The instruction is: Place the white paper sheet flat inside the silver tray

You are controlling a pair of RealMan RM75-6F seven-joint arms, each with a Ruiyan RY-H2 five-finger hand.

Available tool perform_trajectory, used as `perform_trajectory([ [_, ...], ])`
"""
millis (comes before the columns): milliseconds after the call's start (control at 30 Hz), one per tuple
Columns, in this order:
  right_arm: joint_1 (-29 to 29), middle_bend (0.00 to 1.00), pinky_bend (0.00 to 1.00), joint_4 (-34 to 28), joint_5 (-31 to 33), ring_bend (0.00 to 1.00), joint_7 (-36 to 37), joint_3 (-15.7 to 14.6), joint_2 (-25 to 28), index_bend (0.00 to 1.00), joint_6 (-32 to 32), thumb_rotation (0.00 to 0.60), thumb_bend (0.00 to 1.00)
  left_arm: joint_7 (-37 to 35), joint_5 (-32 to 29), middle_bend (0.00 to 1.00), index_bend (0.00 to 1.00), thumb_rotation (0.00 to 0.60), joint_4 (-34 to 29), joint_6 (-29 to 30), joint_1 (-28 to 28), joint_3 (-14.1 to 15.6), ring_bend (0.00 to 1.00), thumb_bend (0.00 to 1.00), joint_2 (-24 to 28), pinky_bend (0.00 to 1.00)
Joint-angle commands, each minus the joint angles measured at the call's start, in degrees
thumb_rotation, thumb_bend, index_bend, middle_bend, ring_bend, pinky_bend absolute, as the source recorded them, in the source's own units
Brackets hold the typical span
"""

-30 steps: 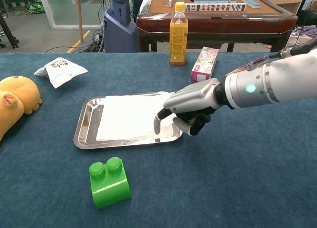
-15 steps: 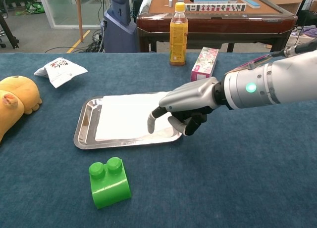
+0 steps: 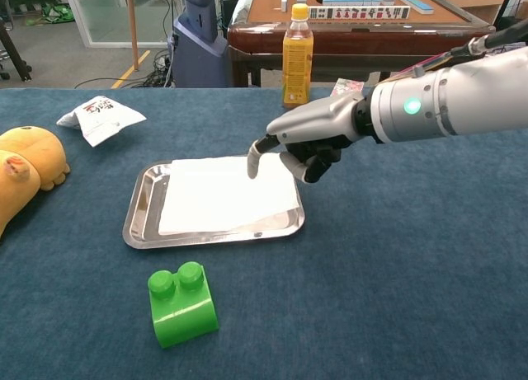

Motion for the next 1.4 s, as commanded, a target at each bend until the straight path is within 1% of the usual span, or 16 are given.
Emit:
perform_trajectory([
  [33,1.2,1.00,1.00,3.4,4.2,1.00,-2.8,0.2,-2.0,0.24,-1.1,0.600,1.00,-0.1,-0.1,0.02,0.07,0.600,0.1,0.0,0.1,0.0,0.04,0.33,0.0,0.01],
  [300,2.9,1.00,1.00,9.7,11.5,1.00,-7.4,-1.4,-5.3,0.24,-2.6,0.600,1.00,-0.5,-0.6,0.02,0.07,0.600,0.5,-0.5,-0.1,-0.1,0.04,0.33,-0.2,0.01],
  [500,4.3,1.00,1.00,13.4,14.9,1.00,-9.2,-2.1,-8.4,0.24,-3.5,0.600,1.00,-0.6,-0.7,0.02,0.07,0.600,0.7,-0.7,-0.2,-0.2,0.04,0.33,-0.4,0.01],
  [900,6.3,1.00,1.00,16.8,17.4,1.00,-10.6,-2.4,-11.9,0.24,-3.9,0.600,1.00,-1.1,-1.0,0.02,0.07,0.600,1.1,-0.4,0.1,-0.2,0.04,0.33,-0.3,0.01],
  [1400,7.4,1.00,1.00,18.4,18.4,1.00,-11.0,-2.6,-13.7,0.24,-4.2,0.600,1.00,-2.0,-1.3,0.02,0.07,0.600,1.9,-0.4,0.3,-0.3,0.04,0.33,-0.4,0.01],
])
